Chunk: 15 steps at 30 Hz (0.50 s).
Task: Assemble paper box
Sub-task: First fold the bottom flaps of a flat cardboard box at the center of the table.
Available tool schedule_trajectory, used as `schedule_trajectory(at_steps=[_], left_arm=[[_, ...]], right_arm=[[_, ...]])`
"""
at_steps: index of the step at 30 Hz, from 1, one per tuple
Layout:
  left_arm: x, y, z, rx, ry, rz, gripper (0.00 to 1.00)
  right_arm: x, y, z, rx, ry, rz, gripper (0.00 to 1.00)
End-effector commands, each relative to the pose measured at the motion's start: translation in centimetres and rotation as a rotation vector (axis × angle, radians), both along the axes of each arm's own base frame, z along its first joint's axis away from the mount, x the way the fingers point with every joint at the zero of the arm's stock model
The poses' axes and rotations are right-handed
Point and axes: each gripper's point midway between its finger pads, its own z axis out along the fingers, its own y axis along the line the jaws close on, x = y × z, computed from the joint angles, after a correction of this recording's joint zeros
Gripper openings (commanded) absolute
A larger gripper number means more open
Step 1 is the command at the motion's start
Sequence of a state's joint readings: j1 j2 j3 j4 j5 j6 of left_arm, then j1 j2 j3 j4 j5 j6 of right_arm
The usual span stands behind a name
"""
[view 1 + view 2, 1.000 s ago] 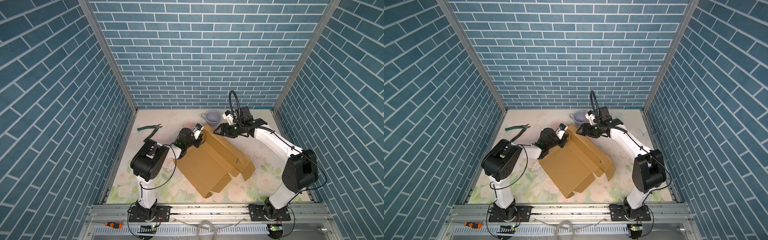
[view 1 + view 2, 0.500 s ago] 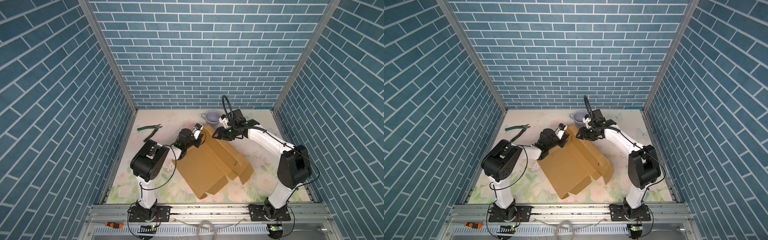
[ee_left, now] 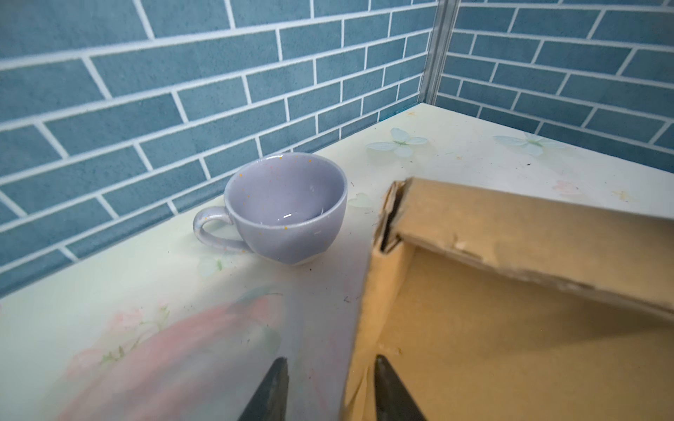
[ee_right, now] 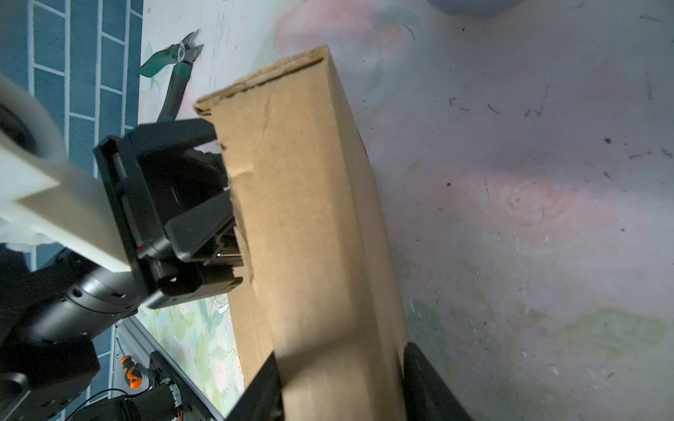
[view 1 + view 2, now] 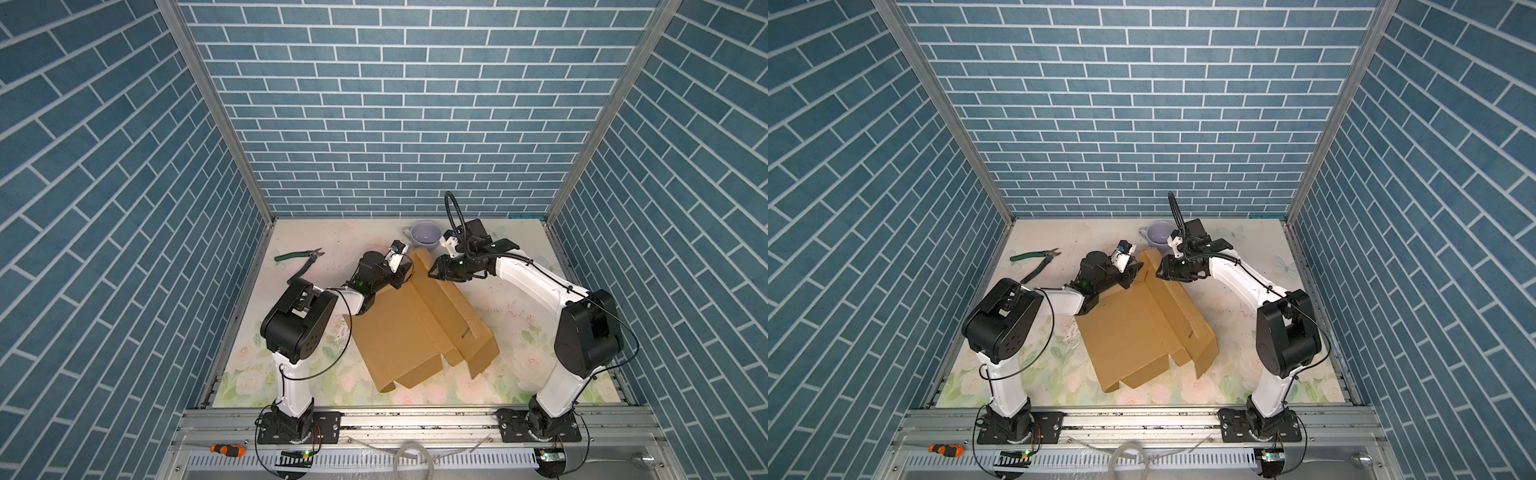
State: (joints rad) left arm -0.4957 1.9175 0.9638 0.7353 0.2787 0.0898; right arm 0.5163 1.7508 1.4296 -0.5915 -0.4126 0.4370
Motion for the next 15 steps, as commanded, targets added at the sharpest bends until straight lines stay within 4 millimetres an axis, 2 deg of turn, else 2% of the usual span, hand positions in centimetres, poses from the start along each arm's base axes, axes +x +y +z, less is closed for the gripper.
schedule_trajectory(at_steps=[1,10,12,15], left_arm=[[0.2,-0.6,-0.3,0.019,0.023,-0.036,0.45],[1.1,-2.0,0.0,0.026,0.034,-0.087,0.46],[1.2,-2.3,0.0,0.023,0.036,-0.094,0.43],[1.1,-2.4,-0.3,0.016,0.039,-0.100,0.32]], right_arm=[[-0.1,0.0,-0.4,-0.037,0.001,0.017,0.49],[-0.2,0.0,-0.6,-0.048,-0.001,0.025,0.45],[-0.2,0.0,-0.7,-0.051,-0.002,0.024,0.44],[-0.1,0.0,-0.7,-0.050,-0.004,0.022,0.43]])
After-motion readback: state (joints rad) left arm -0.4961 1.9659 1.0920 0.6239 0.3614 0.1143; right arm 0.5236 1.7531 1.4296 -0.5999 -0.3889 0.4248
